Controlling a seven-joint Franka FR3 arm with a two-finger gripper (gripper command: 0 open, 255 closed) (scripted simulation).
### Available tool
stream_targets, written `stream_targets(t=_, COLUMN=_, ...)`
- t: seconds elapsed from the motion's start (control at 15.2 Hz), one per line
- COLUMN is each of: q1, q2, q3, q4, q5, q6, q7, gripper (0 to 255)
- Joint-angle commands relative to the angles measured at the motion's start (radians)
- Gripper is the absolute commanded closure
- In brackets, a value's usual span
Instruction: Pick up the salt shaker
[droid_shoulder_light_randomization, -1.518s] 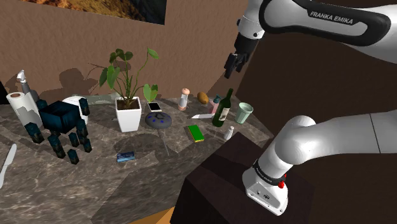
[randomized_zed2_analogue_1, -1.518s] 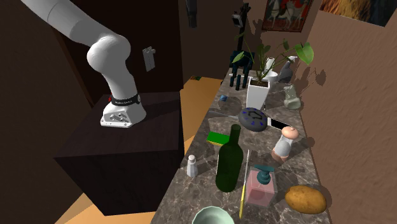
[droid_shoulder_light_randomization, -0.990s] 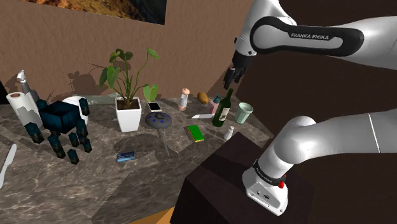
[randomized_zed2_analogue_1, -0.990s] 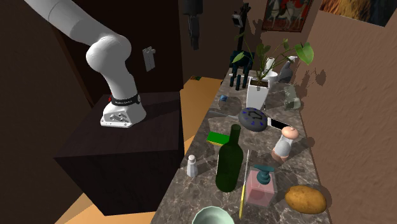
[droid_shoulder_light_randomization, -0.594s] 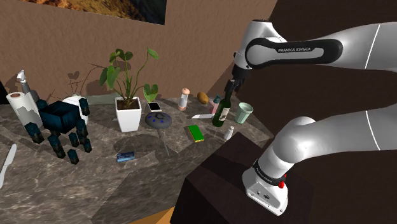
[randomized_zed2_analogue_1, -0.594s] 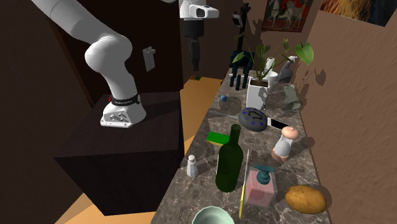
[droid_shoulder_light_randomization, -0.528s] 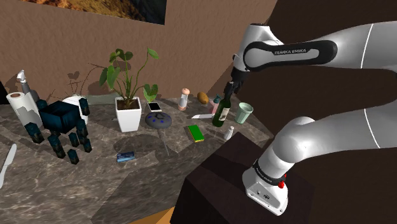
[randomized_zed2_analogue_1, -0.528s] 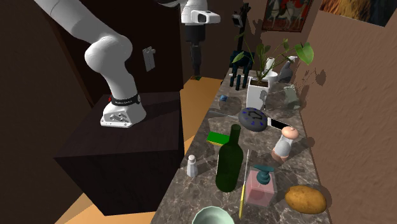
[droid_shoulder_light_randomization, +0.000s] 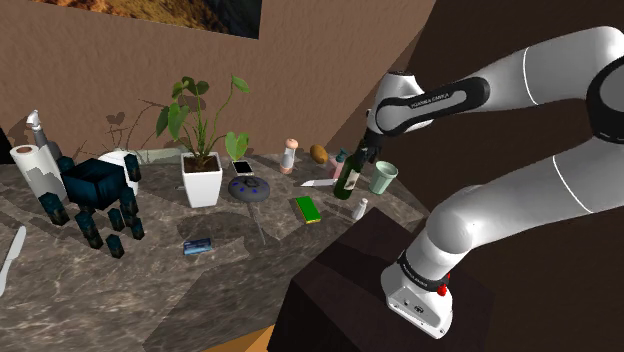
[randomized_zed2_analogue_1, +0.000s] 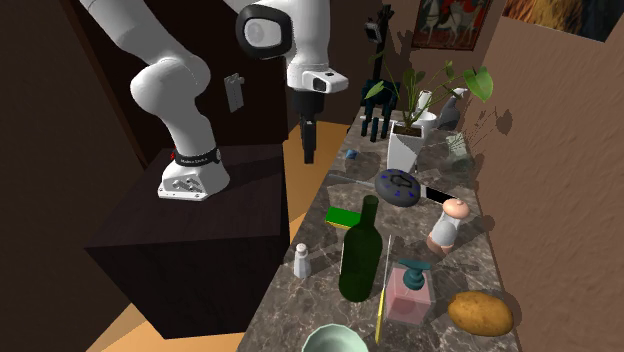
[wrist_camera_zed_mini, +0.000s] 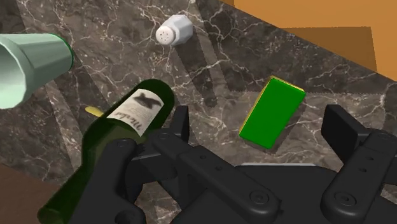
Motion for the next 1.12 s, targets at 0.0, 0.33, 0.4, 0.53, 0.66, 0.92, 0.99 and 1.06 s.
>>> stream_targets(t=0.0, q1=-0.015, q2=0.065, q3=-0.03, q4=-0.013, q5=-0.016, q6=0.075, q7=-0.02, gripper=0)
stream_targets(t=0.33, q1=-0.041, q2=0.264, q3=-0.105, q4=-0.003, q5=-0.024, q6=0.254, q7=-0.087, gripper=0)
stream_targets(t=0.4, q1=-0.043, q2=0.308, q3=-0.119, q4=0.003, q5=-0.018, q6=0.289, q7=-0.105, gripper=0)
stream_targets(t=0.53, q1=-0.048, q2=0.399, q3=-0.145, q4=0.019, q5=0.008, q6=0.357, q7=-0.148, gripper=0)
stream_targets(t=0.66, q1=-0.054, q2=0.492, q3=-0.162, q4=0.04, q5=0.054, q6=0.422, q7=-0.204, gripper=0)
stream_targets(t=0.92, q1=-0.109, q2=0.68, q3=-0.137, q4=0.098, q5=0.194, q6=0.533, q7=-0.346, gripper=0)
stream_targets(t=0.99, q1=-0.131, q2=0.716, q3=-0.122, q4=0.113, q5=0.219, q6=0.552, q7=-0.372, gripper=0)
stream_targets(t=1.06, q1=-0.141, q2=0.734, q3=-0.109, q4=0.116, q5=0.228, q6=0.566, q7=-0.377, gripper=0)
